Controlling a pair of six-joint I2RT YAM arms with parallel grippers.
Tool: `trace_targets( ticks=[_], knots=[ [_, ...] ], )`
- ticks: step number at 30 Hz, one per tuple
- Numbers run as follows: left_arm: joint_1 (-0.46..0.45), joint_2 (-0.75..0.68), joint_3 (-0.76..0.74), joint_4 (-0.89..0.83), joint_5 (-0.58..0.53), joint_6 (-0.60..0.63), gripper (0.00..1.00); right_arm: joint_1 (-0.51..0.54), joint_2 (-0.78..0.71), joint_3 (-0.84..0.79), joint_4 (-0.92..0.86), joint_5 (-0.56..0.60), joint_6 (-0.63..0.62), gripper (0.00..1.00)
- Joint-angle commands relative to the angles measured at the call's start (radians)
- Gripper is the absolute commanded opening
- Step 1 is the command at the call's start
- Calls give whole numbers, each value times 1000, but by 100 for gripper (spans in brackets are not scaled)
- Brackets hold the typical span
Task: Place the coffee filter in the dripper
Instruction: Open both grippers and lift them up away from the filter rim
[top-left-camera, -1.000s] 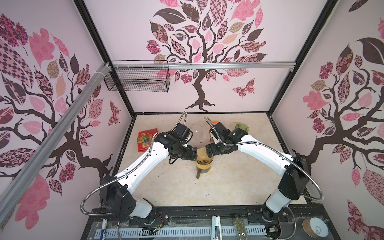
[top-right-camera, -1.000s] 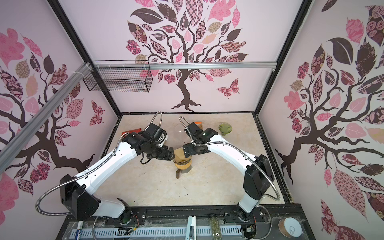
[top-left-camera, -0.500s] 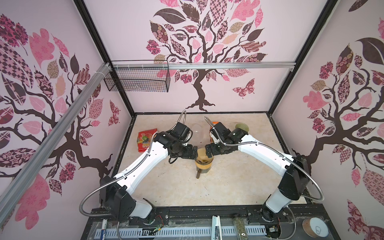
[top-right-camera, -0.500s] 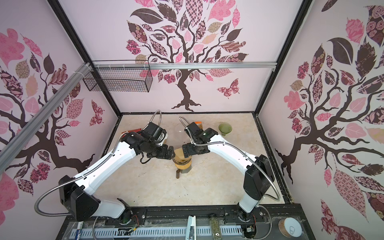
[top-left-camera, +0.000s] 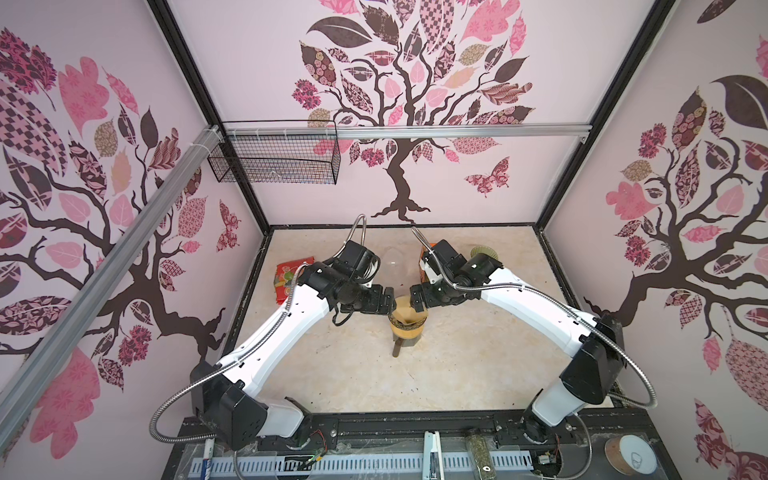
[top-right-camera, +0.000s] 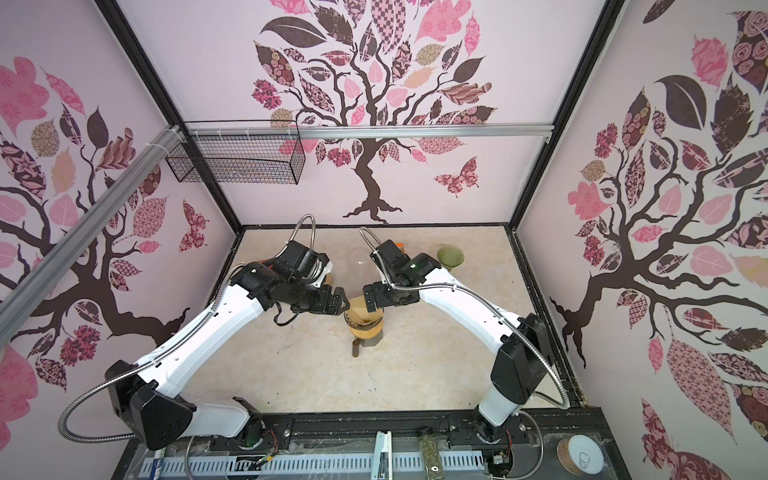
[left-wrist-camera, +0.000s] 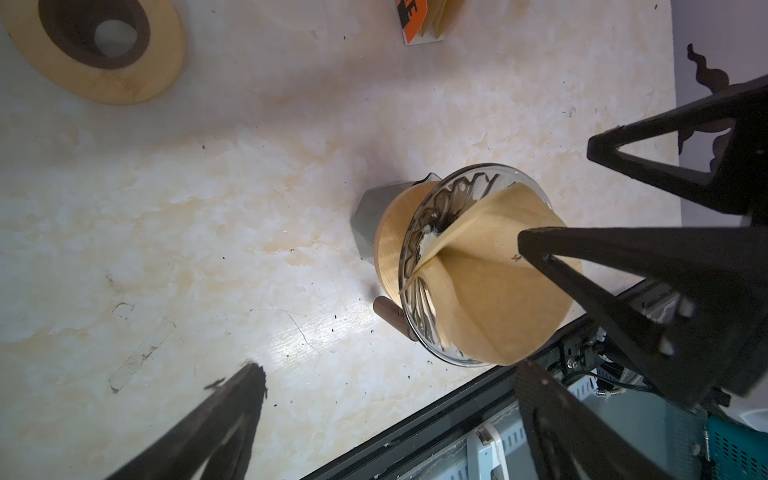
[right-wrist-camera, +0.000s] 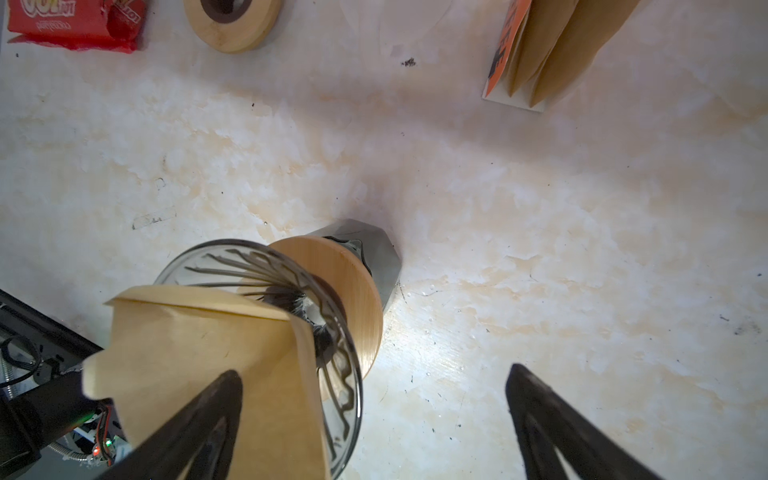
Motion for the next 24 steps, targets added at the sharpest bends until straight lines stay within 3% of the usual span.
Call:
trace_targets(
  ticks=[1,15,24],
  knots=[
    [15,-30,53,0,28,-12,97,-4,-43,55,-22,-5,5,100],
    [90,-105,22,41,150,-81,97,-46,-107,152,-26,16,51,100],
    [113,-107,-35,208,138,-266,97,-54,-209,164,-32,49,72,100]
  ],
)
